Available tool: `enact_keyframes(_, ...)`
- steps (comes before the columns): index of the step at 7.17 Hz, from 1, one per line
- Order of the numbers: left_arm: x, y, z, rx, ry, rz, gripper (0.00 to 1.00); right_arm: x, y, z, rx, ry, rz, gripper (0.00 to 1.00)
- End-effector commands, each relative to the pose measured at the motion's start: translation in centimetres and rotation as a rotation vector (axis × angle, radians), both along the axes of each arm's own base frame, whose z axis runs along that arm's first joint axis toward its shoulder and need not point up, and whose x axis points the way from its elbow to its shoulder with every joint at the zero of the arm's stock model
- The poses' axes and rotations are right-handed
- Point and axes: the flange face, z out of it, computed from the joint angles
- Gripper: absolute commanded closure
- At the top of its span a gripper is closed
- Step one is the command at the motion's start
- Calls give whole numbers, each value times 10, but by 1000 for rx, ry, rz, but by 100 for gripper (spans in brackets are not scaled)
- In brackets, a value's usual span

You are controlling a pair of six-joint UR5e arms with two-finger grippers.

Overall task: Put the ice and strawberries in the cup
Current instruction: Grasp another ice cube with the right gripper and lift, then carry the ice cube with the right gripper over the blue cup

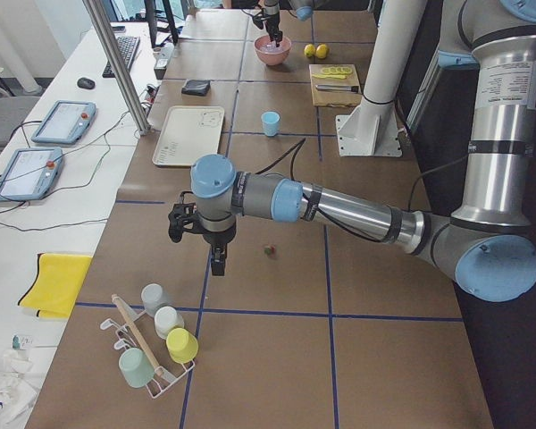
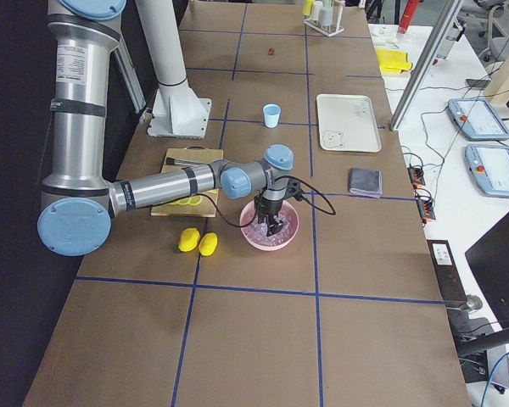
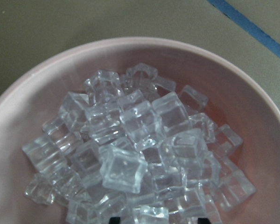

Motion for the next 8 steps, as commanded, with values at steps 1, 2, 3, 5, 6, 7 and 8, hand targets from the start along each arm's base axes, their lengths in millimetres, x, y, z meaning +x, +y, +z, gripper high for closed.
enact_keyframes(1,0,-1,-1,1,0,0,0,0,0,-1,1,-1,0,68)
enact_keyframes(2,0,0,0,0,0,0,0,0,0,-1,4,-1,-4,85)
enact_keyframes(3,0,-1,-1,1,0,0,0,1,0,-2,9,-3,-6,95)
enact_keyframes(5,0,-1,-1,1,0,0,0,4,5,-1,12,-3,-7,100)
enact_keyframes(6,0,0,-1,1,2,0,0,8,11,-7,19,-8,-7,100)
enact_keyframes(7,0,0,-1,0,2,0,0,16,21,-27,36,-20,-3,100)
enact_keyframes(8,0,0,-1,0,2,0,0,33,30,-64,36,-18,14,100)
